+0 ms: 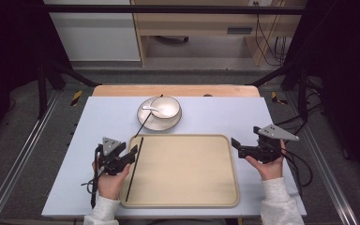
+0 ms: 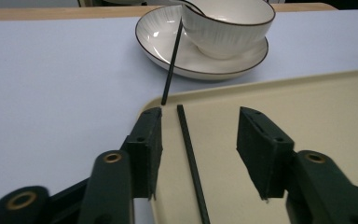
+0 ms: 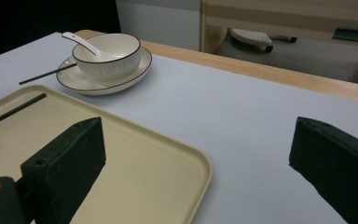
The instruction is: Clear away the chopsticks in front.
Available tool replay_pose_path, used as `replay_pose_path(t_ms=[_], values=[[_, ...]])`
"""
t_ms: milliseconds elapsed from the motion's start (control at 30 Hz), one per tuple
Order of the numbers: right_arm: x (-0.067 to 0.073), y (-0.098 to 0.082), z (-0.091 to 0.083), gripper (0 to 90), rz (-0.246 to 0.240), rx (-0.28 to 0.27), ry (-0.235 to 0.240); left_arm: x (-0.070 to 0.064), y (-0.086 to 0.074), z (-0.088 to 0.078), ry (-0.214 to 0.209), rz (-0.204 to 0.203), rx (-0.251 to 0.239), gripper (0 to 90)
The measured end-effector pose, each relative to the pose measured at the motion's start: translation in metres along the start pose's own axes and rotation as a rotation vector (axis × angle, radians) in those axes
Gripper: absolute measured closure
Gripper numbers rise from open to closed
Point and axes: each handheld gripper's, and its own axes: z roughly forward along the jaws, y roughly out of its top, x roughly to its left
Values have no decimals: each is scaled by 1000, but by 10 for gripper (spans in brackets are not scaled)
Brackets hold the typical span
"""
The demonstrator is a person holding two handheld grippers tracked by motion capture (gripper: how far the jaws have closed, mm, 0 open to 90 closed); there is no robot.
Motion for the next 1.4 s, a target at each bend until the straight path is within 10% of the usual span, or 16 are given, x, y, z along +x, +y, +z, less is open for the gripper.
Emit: replay_pose_path(t_ms=[467, 1400], values=[[0, -1, 2, 38, 1, 1, -10, 28, 47, 36, -34, 63, -2, 315], [-1, -3, 7, 46, -8, 22, -10, 29, 71, 129, -57, 216, 200, 458]])
